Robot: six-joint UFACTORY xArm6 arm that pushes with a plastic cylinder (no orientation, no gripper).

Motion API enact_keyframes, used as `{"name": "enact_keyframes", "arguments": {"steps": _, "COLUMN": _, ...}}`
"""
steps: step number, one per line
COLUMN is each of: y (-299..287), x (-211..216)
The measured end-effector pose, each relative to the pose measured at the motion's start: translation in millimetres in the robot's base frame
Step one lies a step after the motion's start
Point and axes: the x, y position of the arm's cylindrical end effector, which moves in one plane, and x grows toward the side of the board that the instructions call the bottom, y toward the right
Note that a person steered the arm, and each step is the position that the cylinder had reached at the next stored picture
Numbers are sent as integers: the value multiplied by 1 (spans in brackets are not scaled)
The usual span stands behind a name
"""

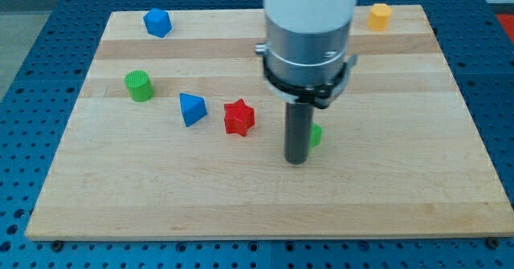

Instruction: Push the green star below the heart

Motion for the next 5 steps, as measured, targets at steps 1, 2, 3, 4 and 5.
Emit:
{"name": "enact_keyframes", "arguments": {"steps": 1, "y": 11, "x": -3}}
{"name": "enact_keyframes", "arguments": {"steps": 2, "y": 11, "x": -7}}
{"name": "enact_keyframes", "arguments": {"steps": 3, "y": 6, "x": -7}}
{"name": "enact_keyframes", "arguments": {"steps": 4, "y": -7, "x": -7}}
{"name": "enact_keyframes", "arguments": {"steps": 5, "y": -14, "x": -15}}
